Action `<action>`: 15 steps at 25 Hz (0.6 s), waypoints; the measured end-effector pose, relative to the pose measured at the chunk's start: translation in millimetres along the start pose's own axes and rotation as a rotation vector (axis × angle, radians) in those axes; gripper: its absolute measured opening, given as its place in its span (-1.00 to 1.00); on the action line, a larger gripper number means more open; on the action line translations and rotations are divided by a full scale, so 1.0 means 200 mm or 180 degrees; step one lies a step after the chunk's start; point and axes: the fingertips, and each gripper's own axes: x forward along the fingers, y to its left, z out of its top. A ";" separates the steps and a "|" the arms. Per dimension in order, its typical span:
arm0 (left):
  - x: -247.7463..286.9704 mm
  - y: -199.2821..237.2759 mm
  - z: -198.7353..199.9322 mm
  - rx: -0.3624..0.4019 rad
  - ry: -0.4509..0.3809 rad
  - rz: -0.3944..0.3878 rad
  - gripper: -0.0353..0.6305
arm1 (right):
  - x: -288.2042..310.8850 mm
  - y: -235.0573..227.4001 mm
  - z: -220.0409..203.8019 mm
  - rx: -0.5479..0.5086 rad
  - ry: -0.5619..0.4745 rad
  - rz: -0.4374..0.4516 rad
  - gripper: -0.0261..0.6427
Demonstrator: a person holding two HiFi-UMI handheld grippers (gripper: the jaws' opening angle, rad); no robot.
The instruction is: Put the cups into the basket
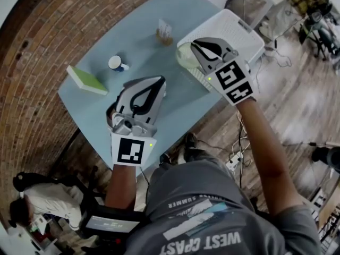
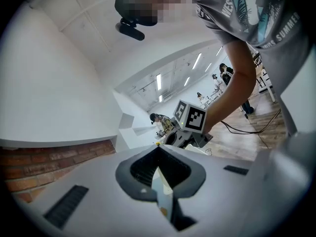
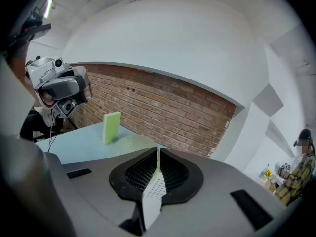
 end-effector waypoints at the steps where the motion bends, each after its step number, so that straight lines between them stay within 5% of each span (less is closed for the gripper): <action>1: 0.02 -0.01 0.00 -0.0004 0.0005 -0.0007 -0.89 | 0.00 -0.04 -0.02 -0.0001 0.0018 -0.0018 -0.83; 15: 0.27 -0.11 0.03 0.0046 0.0087 -0.0209 -0.89 | 0.01 -0.42 -0.37 0.0032 0.0339 -0.0158 -0.83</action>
